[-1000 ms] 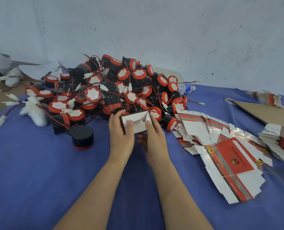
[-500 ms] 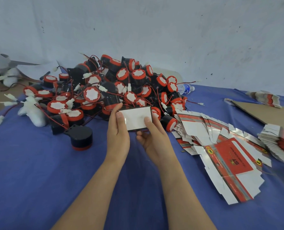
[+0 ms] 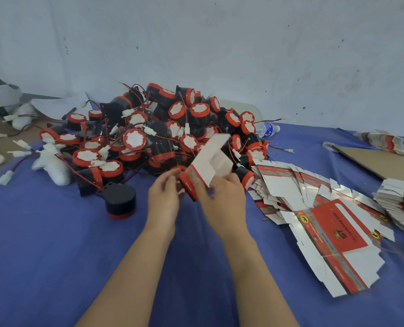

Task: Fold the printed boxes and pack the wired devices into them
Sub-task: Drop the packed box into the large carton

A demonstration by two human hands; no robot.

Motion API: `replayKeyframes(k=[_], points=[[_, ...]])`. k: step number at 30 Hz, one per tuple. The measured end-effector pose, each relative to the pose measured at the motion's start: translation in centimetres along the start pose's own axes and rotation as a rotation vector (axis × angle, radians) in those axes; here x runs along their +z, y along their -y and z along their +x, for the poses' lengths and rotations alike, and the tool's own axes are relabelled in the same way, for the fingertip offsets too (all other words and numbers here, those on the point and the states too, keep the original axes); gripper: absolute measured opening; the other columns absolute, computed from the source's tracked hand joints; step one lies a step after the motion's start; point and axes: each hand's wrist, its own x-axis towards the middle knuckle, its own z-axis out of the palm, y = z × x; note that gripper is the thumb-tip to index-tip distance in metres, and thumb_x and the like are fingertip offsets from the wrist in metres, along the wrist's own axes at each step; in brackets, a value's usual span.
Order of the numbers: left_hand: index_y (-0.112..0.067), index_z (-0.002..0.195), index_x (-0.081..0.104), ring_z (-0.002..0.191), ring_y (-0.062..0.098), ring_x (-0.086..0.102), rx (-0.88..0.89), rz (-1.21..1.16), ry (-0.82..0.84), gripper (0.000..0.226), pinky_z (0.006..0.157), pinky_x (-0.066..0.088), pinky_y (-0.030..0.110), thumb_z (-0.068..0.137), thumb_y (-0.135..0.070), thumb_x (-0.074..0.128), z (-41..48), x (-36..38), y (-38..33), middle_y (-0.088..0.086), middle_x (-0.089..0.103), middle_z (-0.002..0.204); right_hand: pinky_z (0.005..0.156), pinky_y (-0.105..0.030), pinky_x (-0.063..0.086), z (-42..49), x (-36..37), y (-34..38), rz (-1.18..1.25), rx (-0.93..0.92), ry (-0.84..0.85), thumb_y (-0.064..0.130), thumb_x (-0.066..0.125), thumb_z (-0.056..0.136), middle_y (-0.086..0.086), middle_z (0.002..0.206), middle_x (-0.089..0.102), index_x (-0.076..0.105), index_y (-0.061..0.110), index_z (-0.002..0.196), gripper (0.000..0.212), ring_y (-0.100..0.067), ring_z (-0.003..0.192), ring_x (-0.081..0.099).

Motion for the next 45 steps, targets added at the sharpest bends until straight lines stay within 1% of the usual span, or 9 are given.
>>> replayKeyframes(k=[3,9,13,18,22,27,36,40,45], points=[[-0.026,0.098,0.068,0.083,0.014,0.069,-0.168,0.063,0.094,0.031,0.069,0.057,0.032,0.098,-0.046,0.044,0.1,0.1,-0.2,-0.003,0.071,0.095,0.047,-0.029,0.026,-0.4,0.5,0.9,-0.346,-0.022,0.257,0.043,0.043,0.098,-0.004,0.08,0.059,0.051,0.016,0.075,0.036,-0.021,0.068,0.046],[-0.04,0.079,0.063,0.071,0.004,0.064,-0.068,0.208,0.189,0.032,0.06,0.045,0.02,0.09,-0.063,0.043,-0.1,0.4,-0.1,-0.011,0.068,0.077,0.069,-0.03,0.033,0.1,0.7,2.1,-0.495,-0.172,0.388,0.023,0.048,0.093,-0.003,0.089,0.067,0.065,0.015,0.095,0.019,-0.023,0.086,0.059],[-0.033,0.087,0.066,0.075,0.008,0.067,-0.038,0.115,0.199,0.015,0.066,0.051,0.025,0.094,-0.039,0.054,-0.2,-0.5,0.2,-0.006,0.07,0.079,0.074,-0.023,0.046,0.1,-0.4,1.0,0.071,-0.096,0.461,0.012,0.054,0.089,0.001,0.099,0.072,0.068,0.013,0.107,0.023,-0.011,0.091,0.064],[-0.027,0.108,0.059,0.102,0.014,0.063,-0.087,0.098,0.195,0.035,0.088,0.053,0.035,0.084,-0.052,0.065,-0.6,-0.4,0.5,-0.004,0.067,0.109,0.061,-0.007,0.041,1.0,-1.5,-1.6,0.563,0.272,-0.216,0.022,0.054,0.095,0.022,0.081,0.061,0.06,0.033,0.086,0.015,0.005,0.077,0.057],[-0.036,0.107,0.054,0.098,0.003,0.06,-0.007,0.211,0.226,0.035,0.07,0.049,0.014,0.082,-0.06,0.058,-1.1,0.4,0.0,-0.011,0.062,0.112,0.057,-0.006,0.041,1.0,0.2,-2.0,0.711,0.453,0.236,0.038,0.043,0.1,0.027,0.089,0.056,0.055,0.036,0.095,0.014,0.013,0.078,0.055],[-0.032,0.115,0.059,0.122,0.016,0.055,-0.05,0.088,0.359,0.048,0.104,0.041,0.033,0.096,-0.062,0.026,-1.6,0.4,-0.5,-0.002,0.059,0.133,0.048,-0.007,0.037,1.0,1.6,-2.6,0.455,0.386,0.176,0.01,0.042,0.095,0.016,0.089,0.052,0.043,0.025,0.132,0.04,-0.003,0.075,0.05],[-0.02,0.132,0.051,0.103,0.01,0.051,0.263,0.487,0.143,0.043,0.063,0.043,0.006,0.096,-0.001,0.039,-0.7,0.1,0.8,0.001,0.056,0.127,0.069,-0.021,0.046,0.9,2.0,-2.3,0.407,0.329,0.204,0.035,0.068,0.082,0.006,0.109,0.054,0.044,0.022,0.12,0.047,-0.011,0.096,0.054],[-0.026,0.123,0.05,0.108,0.014,0.053,0.274,0.404,0.113,0.03,0.072,0.042,0.014,0.094,-0.017,0.053,-0.8,0.3,0.7,0.0,0.054,0.124,0.056,-0.011,0.042,1.1,1.3,-2.3,0.482,0.328,-0.101,0.038,0.05,0.097,0.009,0.081,0.06,0.06,0.02,0.093,0.022,-0.008,0.073,0.054],[-0.027,0.127,0.038,0.116,0.012,0.047,0.182,0.376,0.161,0.074,0.088,0.047,0.026,0.069,-0.03,0.083,-1.1,0.6,0.5,-0.003,0.042,0.131,0.051,-0.011,0.038,1.3,0.2,-3.0,0.653,0.435,-0.091,0.035,0.04,0.101,0.016,0.05,0.059,0.059,0.026,0.058,0.048,-0.005,0.056,0.054]])
